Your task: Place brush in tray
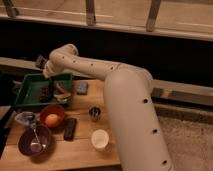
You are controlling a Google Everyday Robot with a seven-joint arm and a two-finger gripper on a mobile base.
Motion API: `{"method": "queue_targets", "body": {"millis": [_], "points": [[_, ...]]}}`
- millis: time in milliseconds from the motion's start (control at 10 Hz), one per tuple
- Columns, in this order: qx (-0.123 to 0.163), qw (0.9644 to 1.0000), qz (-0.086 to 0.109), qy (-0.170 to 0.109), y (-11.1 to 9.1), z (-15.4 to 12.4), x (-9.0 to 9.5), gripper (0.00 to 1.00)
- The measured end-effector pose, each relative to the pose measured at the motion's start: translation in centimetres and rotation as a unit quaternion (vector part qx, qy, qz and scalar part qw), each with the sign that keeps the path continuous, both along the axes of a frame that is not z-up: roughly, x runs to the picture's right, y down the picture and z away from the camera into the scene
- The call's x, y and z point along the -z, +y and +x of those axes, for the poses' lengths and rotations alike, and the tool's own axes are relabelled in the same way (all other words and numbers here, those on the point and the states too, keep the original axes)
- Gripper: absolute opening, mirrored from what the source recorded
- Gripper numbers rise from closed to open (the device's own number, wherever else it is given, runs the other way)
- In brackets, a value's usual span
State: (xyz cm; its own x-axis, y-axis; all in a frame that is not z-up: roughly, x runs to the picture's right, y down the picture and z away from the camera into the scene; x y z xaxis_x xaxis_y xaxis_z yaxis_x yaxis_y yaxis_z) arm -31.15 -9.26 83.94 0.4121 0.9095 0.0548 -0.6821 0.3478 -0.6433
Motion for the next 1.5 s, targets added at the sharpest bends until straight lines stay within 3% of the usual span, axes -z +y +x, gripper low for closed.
{"method": "queue_targets", "body": {"millis": [300,800,1200,1500], "points": [[-0.013,0.9997,-0.011,-0.016,0.8,-0.6,-0.6,0.15],[-0.014,0.9991,-0.039,-0.012,2.7,-1.2,-3.2,0.62],[-0.003,0.9988,-0.049,-0.001,3.1,-1.2,-4.0,0.63],[-0.001,0.9992,-0.040,0.004,2.6,-1.2,-3.4,0.63]]}}
